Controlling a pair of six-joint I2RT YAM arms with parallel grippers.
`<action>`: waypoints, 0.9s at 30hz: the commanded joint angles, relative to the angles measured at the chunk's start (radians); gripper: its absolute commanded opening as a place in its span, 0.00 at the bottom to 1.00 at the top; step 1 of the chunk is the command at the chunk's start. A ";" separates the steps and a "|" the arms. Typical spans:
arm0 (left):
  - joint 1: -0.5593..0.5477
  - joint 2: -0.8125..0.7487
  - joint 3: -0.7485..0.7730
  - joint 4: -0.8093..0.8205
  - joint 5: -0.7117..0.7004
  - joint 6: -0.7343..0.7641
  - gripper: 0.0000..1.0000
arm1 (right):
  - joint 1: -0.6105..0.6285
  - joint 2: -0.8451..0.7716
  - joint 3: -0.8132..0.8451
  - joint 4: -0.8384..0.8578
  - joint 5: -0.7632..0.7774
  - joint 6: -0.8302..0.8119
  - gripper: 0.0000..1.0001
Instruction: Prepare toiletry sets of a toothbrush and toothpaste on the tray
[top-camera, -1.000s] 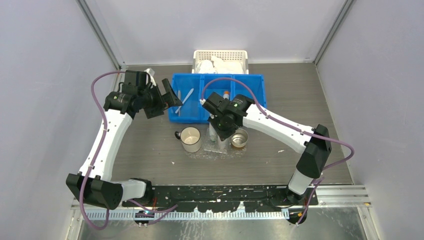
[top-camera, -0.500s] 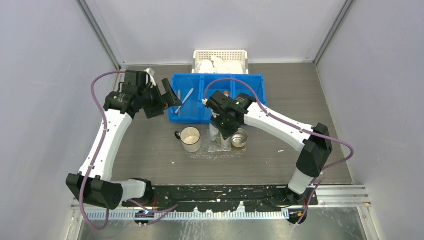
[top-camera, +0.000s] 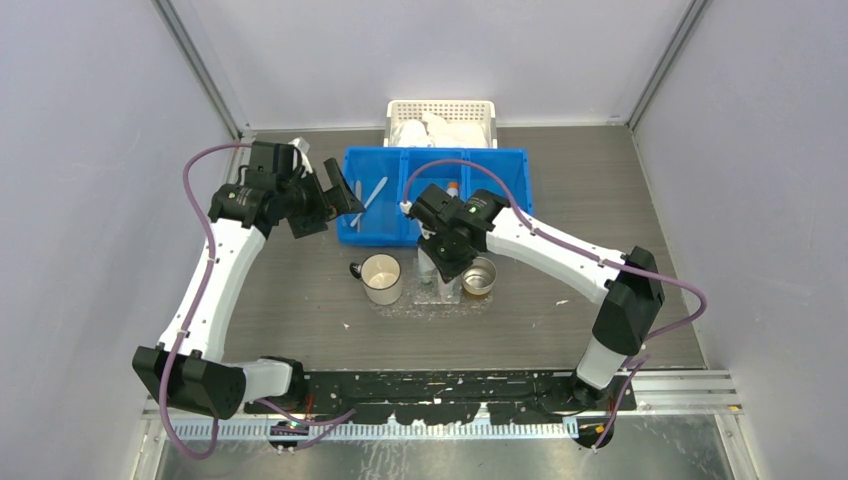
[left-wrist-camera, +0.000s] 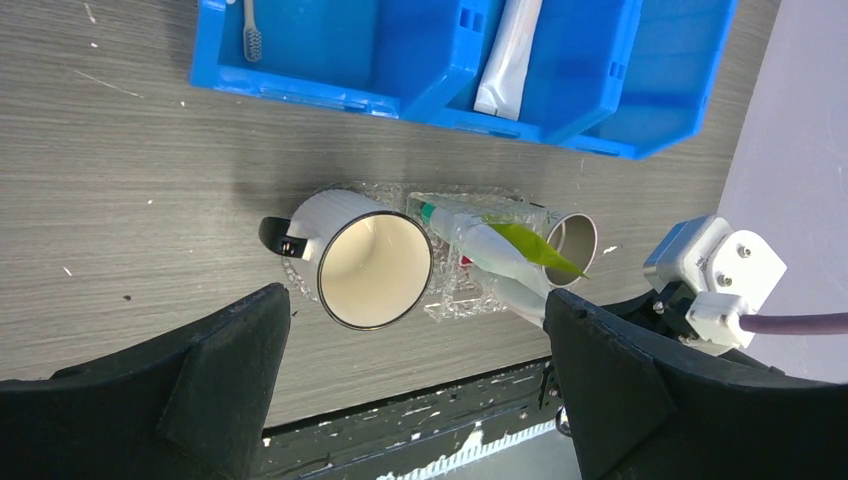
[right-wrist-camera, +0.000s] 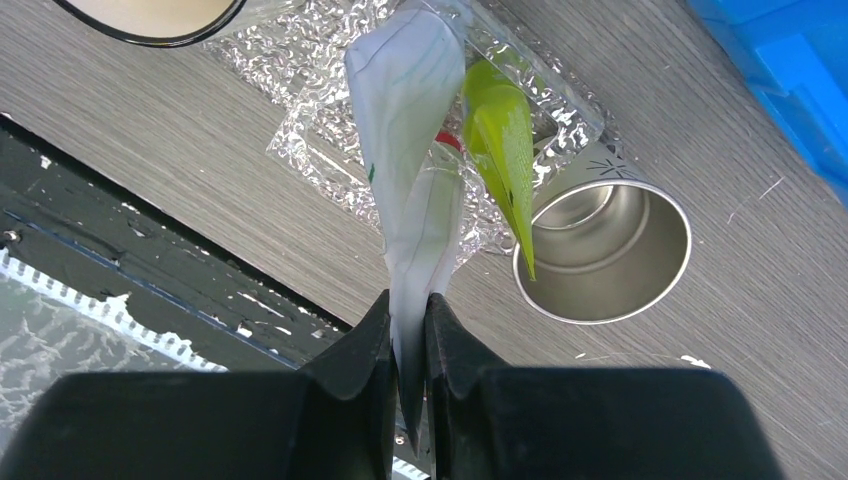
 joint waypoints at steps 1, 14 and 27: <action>0.006 -0.020 -0.005 0.035 -0.009 0.001 1.00 | 0.019 -0.009 0.004 0.037 -0.015 0.000 0.08; 0.006 -0.020 -0.011 0.039 -0.009 0.003 1.00 | 0.028 0.003 0.008 0.025 -0.003 0.001 0.11; 0.006 -0.017 -0.013 0.042 -0.009 0.004 1.00 | 0.028 -0.001 0.008 0.023 0.032 0.004 0.41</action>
